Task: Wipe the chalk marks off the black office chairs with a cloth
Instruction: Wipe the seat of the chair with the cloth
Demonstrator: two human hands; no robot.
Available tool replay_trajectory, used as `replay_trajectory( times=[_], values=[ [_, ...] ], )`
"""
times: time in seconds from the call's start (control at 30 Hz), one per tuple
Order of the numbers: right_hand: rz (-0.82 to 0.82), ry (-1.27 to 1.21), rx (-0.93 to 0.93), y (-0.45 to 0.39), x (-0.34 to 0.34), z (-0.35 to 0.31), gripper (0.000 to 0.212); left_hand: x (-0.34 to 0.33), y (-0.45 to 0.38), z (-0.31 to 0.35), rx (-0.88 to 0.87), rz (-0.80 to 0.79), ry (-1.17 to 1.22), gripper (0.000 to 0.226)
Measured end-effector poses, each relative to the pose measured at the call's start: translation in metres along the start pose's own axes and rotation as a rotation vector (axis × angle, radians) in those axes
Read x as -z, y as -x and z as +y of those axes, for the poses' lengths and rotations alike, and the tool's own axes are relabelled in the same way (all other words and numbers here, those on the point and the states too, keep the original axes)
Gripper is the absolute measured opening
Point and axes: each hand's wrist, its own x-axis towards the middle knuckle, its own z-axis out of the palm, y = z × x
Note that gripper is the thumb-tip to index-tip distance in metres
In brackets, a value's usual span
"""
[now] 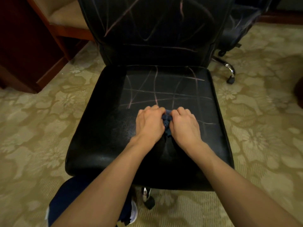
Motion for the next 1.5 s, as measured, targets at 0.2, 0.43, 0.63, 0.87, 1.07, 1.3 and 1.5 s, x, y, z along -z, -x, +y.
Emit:
replay_trajectory(
  times=[0.2, 0.43, 0.63, 0.87, 1.07, 1.3, 1.5],
  values=[
    [0.084, 0.033, 0.049, 0.073, 0.018, 0.032, 0.009, -0.009, 0.049, 0.014, -0.199, -0.069, 0.093, 0.022],
    [0.055, 0.042, -0.122, 0.074, 0.030, 0.084, 0.011, -0.033, 0.021, 0.065, -0.291, -0.030, 0.080, 0.014],
    [0.046, 0.008, -0.284, 0.047, 0.027, 0.105, 0.011, -0.038, -0.015, 0.112, -0.204, -0.066, 0.017, 0.029],
    [0.070, 0.000, -0.188, 0.113, 0.037, 0.081, 0.008, -0.034, 0.055, 0.081, -0.288, -0.052, 0.075, 0.016],
    [0.036, 0.000, -0.181, 0.145, 0.046, 0.071, 0.020, -0.034, 0.082, 0.080, -0.348, -0.054, 0.112, 0.014],
    [0.016, -0.085, -0.253, 0.093, 0.041, 0.096, 0.008, -0.043, 0.028, 0.096, -0.306, -0.017, 0.048, 0.012],
    [0.023, -0.176, -0.411, 0.075, 0.037, 0.092, 0.018, -0.048, 0.012, 0.114, -0.157, -0.037, 0.056, 0.016]
  ],
)
